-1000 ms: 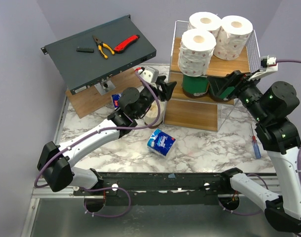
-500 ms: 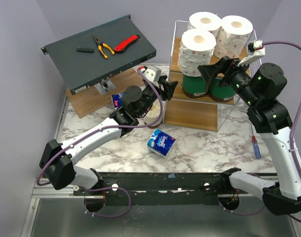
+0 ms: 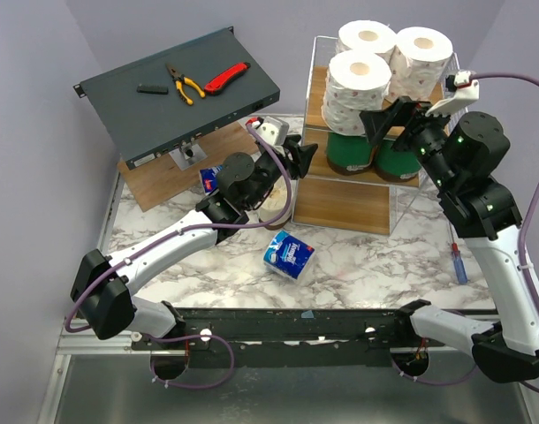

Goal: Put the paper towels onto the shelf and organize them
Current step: Adjust the paper towel on the shelf.

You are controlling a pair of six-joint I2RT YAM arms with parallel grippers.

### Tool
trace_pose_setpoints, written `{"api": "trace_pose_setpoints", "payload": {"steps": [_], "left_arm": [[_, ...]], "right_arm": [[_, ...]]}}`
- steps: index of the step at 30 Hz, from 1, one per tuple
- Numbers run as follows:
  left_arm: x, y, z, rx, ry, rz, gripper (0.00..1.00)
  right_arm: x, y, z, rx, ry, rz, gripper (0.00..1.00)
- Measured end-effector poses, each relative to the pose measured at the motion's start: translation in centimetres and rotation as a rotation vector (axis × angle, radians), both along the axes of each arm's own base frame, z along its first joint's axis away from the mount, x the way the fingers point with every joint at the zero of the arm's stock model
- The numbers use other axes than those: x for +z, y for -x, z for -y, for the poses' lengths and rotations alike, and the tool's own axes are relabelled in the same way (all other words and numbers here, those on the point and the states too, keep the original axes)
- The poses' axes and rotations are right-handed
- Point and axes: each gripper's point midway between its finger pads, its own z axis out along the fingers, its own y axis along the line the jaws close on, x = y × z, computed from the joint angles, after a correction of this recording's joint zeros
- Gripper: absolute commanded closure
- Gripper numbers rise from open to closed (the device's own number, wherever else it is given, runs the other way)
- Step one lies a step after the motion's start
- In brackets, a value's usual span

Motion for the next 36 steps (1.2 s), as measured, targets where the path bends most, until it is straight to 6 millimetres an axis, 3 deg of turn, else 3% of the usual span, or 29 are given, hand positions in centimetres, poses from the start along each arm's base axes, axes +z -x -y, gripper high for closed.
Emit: {"api": "trace_pose_setpoints", "payload": {"steps": [10,17,22,27,30,33,36], "left_arm": [[-0.1,0.1,0.1,-0.011,-0.003,0.001,0.5],[-0.7,0.2,0.2,-0.016,-0.012,-0.007,0.5],[-0.7,0.2,0.2,-0.018,-0.013,-0.006,0.5],[-0.7,0.2,0.2,-0.018,-0.013,-0.007,0.5],[-0.8,0.3,0.2,-0.018,-0.013,-0.007,0.5],[-0.9,0.3,0.1,-0.018,-0.013,-0.01,0.49],[-0.9,0.4,0.1,-0.019,-0.011,-0.012,0.5]], "right_arm": [[0.4,0.1,4.7,-0.244,0.008,0.007,0.0],[0.7,0.4,6.9,-0.354,0.027,0.019,0.0],[3.0,2.3,5.3,-0.219,0.012,0.078,0.0],[10.6,5.0,3.4,-0.064,-0.05,0.232,0.0],[13.4,6.1,2.4,0.012,-0.075,0.292,0.0],[14.0,6.0,1.2,0.068,-0.087,0.296,0.0],[12.7,4.5,0.0,0.098,-0.076,0.244,0.0]]}}
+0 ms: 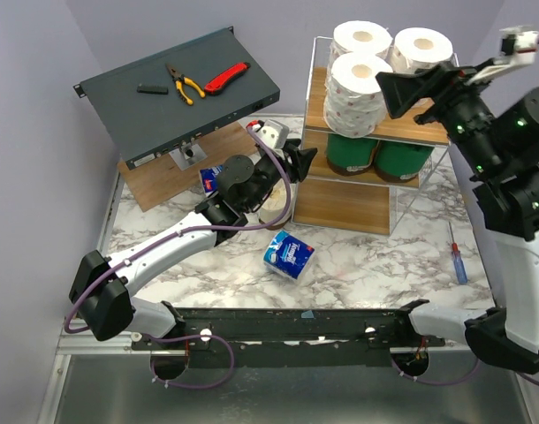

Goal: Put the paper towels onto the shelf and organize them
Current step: Adjust the paper towel on the shelf.

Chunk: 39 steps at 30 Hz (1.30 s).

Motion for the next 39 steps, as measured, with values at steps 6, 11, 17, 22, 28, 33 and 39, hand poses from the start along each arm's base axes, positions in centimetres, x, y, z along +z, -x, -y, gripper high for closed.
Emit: {"api": "trace_pose_setpoints", "payload": {"steps": [6,11,17,22,28,33,39], "left_arm": [[0.1,0.1,0.0,-0.002,0.009,-0.007,0.49],[-0.1,0.1,0.0,-0.004,0.01,-0.018,0.49],[-0.4,0.1,0.0,-0.004,0.002,-0.026,0.49],[-0.8,0.1,0.0,-0.005,-0.004,-0.039,0.5],[-0.8,0.2,0.1,-0.007,0.001,-0.048,0.5],[-0.8,0.2,0.1,-0.008,0.003,-0.05,0.52],[-0.8,0.2,0.1,-0.008,0.002,-0.049,0.57]], "right_arm": [[-5.0,-3.1,-2.0,0.034,0.062,-0.141,0.0],[-7.2,-3.3,-3.2,0.069,0.098,-0.193,0.0],[-8.4,-3.0,-3.3,0.065,0.124,-0.194,0.0],[-9.4,-2.9,-2.9,0.044,0.144,-0.206,0.0],[-11.1,-4.1,-2.4,-0.027,0.172,-0.24,0.0],[-11.5,-4.9,-1.8,-0.095,0.165,-0.245,0.0],[-11.5,-4.8,0.0,-0.192,0.134,-0.23,0.0]]}}
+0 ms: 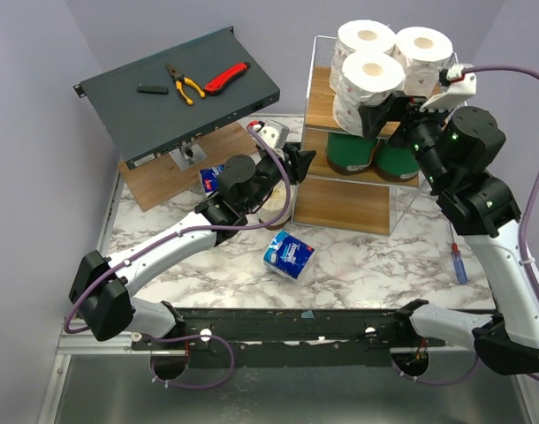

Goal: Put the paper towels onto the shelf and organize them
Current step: Adjust the paper towel on the shelf.

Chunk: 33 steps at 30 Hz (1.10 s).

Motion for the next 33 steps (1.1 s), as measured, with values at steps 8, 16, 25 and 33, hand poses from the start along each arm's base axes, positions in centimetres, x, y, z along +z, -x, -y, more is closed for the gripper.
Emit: {"api": "trace_pose_setpoints", "payload": {"steps": [8,16,25,33], "left_arm": [[0.0,0.0,0.0,-0.001,0.001,0.001,0.58],[0.1,0.0,0.0,-0.002,0.003,0.004,0.57],[0.2,-0.2,-0.2,0.005,0.004,0.005,0.57],[0.1,-0.4,-0.4,0.008,0.004,0.005,0.57]], "right_arm": [[0.2,0.9,4.7,-0.214,0.009,0.021,0.0],[-0.2,1.1,7.6,-0.372,0.035,0.023,0.0],[0.1,1.4,8.9,-0.432,0.04,0.034,0.0],[5.9,4.5,7.6,-0.266,-0.044,0.116,0.0]]}}
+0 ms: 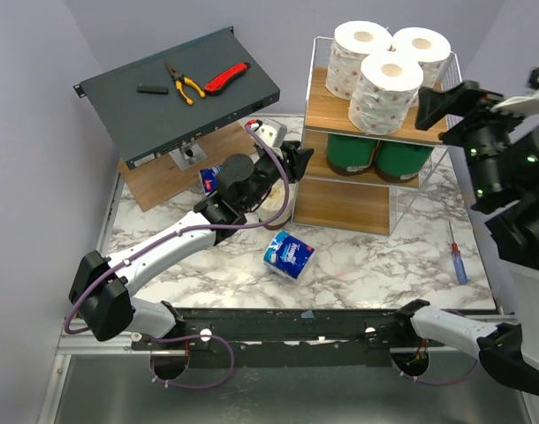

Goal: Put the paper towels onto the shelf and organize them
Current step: Adjust the paper towel on the shelf.

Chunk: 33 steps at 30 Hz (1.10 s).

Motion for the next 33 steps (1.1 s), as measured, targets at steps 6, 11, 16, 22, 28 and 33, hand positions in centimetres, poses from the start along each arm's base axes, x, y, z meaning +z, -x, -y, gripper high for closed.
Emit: {"api": "trace_pose_setpoints", "payload": {"steps": [6,11,16,22,28,33], "left_arm": [[0.1,0.1,-0.1,0.0,0.003,0.001,0.57],[0.2,0.1,-0.1,0.0,0.007,0.001,0.57],[0.5,0.1,-0.1,-0.002,0.017,0.006,0.57],[1.1,0.0,-0.2,-0.007,0.032,0.023,0.57],[1.5,-0.1,-0.4,-0.012,0.047,0.032,0.57],[1.7,-0.2,-0.4,-0.014,0.057,0.034,0.57]], "right_arm": [[6.1,3.4,-0.5,0.123,-0.082,0.163,0.0],[8.3,1.3,-3.2,0.205,-0.113,0.219,0.01],[8.7,-4.5,-7.4,0.259,-0.116,0.193,0.03],[5.5,-10.0,-11.1,0.296,-0.097,0.085,0.03],[5.6,-10.3,-11.6,0.314,-0.111,0.077,0.03],[6.1,-10.2,-11.7,0.32,-0.121,0.088,0.03]]}}
